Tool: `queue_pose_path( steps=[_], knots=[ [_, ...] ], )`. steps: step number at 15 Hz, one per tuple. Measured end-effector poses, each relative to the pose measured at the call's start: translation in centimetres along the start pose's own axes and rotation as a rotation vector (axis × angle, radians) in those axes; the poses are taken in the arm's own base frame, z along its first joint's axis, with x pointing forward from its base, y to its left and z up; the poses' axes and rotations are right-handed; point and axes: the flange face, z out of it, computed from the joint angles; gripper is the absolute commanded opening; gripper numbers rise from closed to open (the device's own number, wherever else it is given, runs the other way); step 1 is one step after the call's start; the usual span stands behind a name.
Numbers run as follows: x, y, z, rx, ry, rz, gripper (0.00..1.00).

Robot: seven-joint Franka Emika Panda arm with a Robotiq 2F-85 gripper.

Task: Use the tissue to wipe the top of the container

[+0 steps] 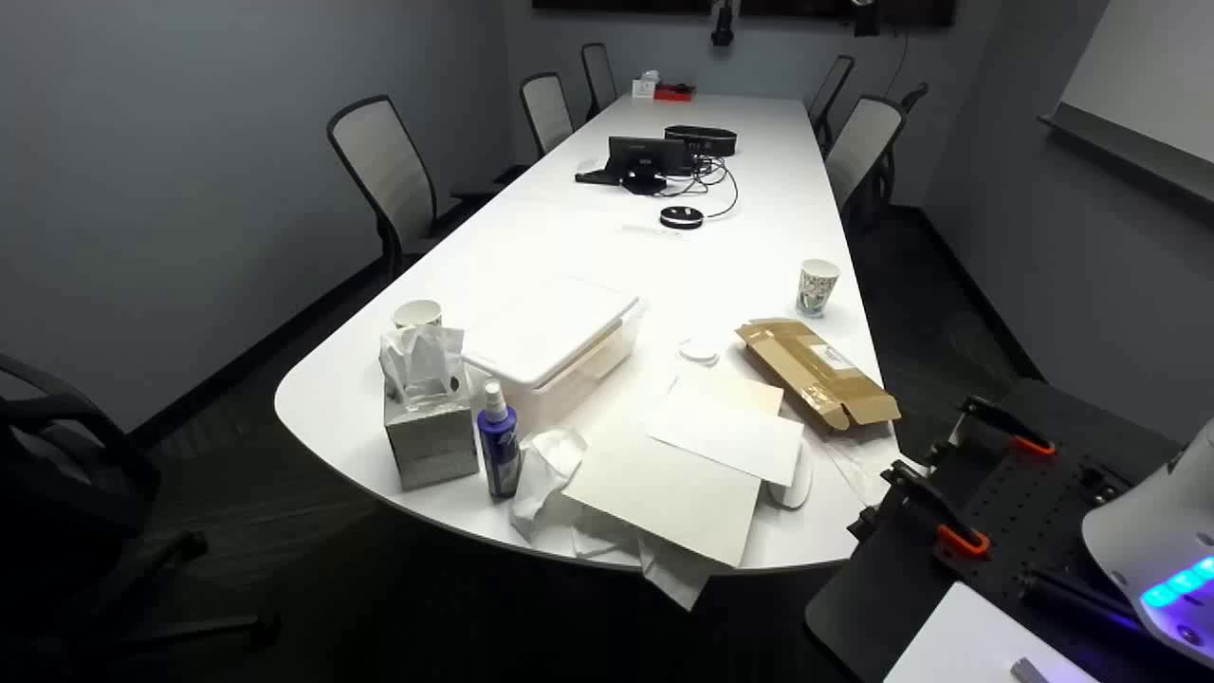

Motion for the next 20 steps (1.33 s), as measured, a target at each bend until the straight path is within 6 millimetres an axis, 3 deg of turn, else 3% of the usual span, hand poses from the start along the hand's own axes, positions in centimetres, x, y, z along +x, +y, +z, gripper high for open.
queue_pose_path(
  steps=[6,9,14,20],
  knots=[
    [0.6,-0.4,0.3,0.013,0.027,-0.057,1.00],
    [2.8,-2.7,2.4,0.081,0.125,-0.192,1.00],
    [5.4,-10.4,10.1,0.245,0.262,-0.385,1.00],
    [5.2,-20.3,23.5,0.400,0.275,-0.662,1.00]
  ],
)
